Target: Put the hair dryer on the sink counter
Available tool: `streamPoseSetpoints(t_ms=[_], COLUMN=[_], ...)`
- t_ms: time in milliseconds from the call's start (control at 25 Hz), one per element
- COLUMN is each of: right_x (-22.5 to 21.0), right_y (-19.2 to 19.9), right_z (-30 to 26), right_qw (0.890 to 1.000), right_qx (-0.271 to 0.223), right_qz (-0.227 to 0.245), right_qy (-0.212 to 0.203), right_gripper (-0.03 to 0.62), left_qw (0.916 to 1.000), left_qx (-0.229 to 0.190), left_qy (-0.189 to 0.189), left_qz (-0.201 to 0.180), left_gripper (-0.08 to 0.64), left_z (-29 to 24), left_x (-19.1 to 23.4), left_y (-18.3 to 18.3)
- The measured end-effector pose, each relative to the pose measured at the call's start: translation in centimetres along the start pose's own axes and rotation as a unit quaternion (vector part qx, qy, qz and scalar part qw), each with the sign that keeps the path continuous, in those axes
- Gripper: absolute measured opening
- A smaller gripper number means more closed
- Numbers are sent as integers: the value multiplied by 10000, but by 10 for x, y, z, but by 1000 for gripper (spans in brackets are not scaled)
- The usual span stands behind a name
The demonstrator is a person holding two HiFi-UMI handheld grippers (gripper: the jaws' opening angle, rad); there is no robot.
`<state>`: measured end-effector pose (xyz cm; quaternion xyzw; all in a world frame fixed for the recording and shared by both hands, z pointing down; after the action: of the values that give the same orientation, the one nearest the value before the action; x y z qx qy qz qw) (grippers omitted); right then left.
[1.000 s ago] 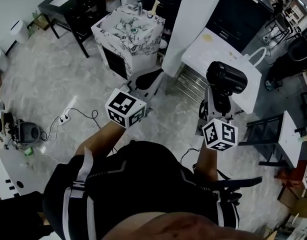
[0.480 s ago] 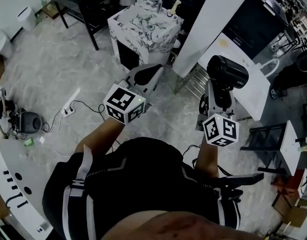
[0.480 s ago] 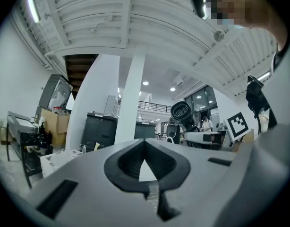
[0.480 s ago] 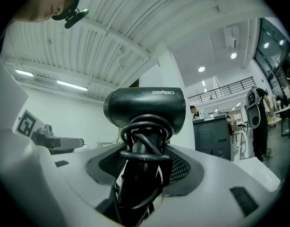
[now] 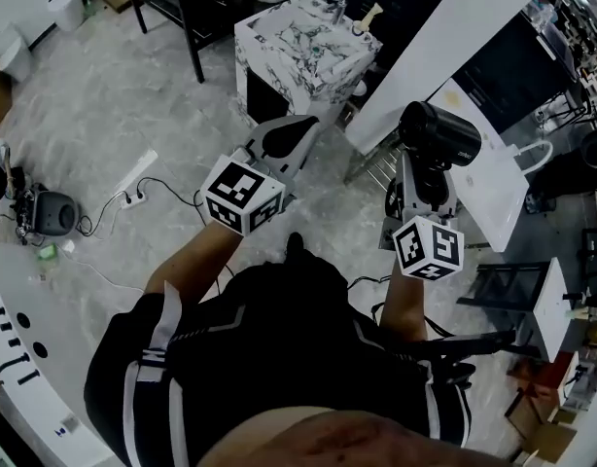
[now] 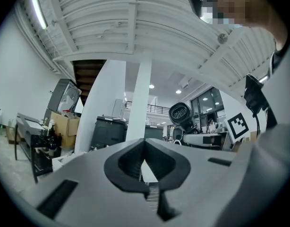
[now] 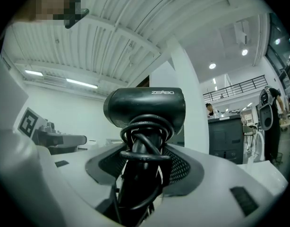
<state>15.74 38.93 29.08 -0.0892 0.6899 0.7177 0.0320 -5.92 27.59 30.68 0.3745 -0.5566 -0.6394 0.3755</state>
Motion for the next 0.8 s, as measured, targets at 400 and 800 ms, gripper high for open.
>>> streamPoseSetpoints(t_ms=[400, 800], right_x=[23, 30], right_y=[16, 25], right_z=[-80, -190], right_qw=[9981, 9953], right_qx=[121, 208], right_qz=[32, 19], right_qy=[-598, -946], right_gripper=[245, 245], left_qw=[9991, 9984], left_qx=[147, 359], left_qy=[-380, -429], left_qz=[-115, -87], left_gripper=[2, 2], left_z=[-3, -53], left_x=[58, 135], left_y=[17, 32])
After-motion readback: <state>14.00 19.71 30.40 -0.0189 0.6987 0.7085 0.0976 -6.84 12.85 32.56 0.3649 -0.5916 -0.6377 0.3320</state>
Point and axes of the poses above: the fingertips, and each gripper's own axes: z backward along the fingers, x to its left, y out of its underside, the point moved 7 cm from there along z, backward along the fingers, and after that the axes turned 10 degrees about -z, right-handed, at the moved point
